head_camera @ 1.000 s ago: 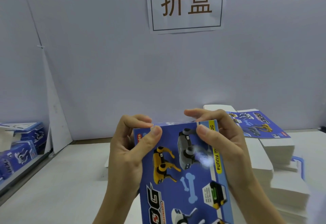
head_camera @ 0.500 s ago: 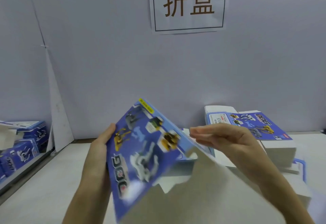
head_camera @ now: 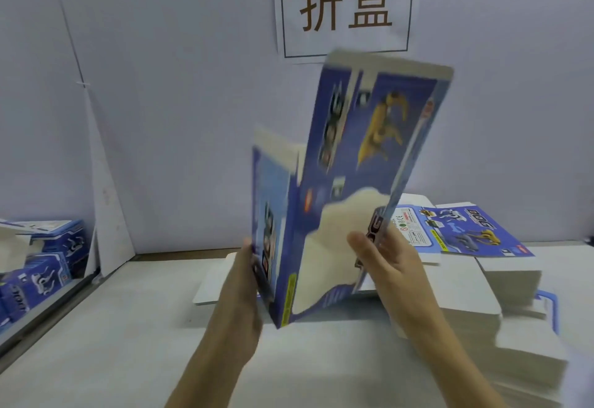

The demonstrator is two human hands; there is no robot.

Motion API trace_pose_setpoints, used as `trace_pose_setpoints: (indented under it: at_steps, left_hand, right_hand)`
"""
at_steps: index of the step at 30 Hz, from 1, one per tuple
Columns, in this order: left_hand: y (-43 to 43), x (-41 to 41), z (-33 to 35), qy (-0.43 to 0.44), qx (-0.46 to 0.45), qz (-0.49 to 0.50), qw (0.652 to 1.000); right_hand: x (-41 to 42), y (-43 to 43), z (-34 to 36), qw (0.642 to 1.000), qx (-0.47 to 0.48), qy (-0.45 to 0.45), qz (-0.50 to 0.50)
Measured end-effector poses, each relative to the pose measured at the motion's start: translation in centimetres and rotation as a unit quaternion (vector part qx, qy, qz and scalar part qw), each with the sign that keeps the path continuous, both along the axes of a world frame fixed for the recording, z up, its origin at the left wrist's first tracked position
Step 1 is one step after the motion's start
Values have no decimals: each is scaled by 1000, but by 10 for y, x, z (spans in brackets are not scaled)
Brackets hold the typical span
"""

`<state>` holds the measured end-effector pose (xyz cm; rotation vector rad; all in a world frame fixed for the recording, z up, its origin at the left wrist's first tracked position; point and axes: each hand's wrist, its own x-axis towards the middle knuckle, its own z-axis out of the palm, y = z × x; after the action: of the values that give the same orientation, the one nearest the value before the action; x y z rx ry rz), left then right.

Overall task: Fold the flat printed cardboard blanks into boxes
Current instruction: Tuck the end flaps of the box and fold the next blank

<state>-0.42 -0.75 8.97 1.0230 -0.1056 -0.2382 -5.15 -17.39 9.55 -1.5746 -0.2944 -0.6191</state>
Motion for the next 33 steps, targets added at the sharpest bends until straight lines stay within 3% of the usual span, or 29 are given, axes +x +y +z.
trace_pose_setpoints:
  at_steps: [3, 5, 8, 16, 20, 25, 27, 29, 33]
  left_hand:
    - [-2, -15, 10, -133, 82, 101, 982]
    - [-3, -24, 14, -188, 103, 92, 972]
    - [-2, -25, 14, -206, 106, 113, 966]
    - [1, -19, 13, -240, 170, 133, 947]
    - [-1, -19, 7, -301, 274, 208, 889]
    - [-1, -22, 6, -325, 277, 241, 872]
    - [5, -19, 7, -340, 260, 246, 870]
    - [11, -14, 8, -356, 255, 223, 871]
    - [22, -9, 13, -337, 212, 88, 913]
  right_hand:
    - [4, -3, -3, 999, 32, 33, -24]
    - [3, -2, -2, 996, 66, 63, 7]
    - [-1, -2, 4, 990, 116, 65, 45]
    - [4, -8, 0, 990, 122, 62, 24]
    - [3, -4, -1, 997, 70, 15, -12]
    - [1, -7, 0, 999, 5, 13, 30]
    - [1, -13, 1, 998, 23, 35, 53]
    - [2, -20, 3, 990, 100, 47, 89]
    - [0, -30, 7, 989, 129, -10, 69]
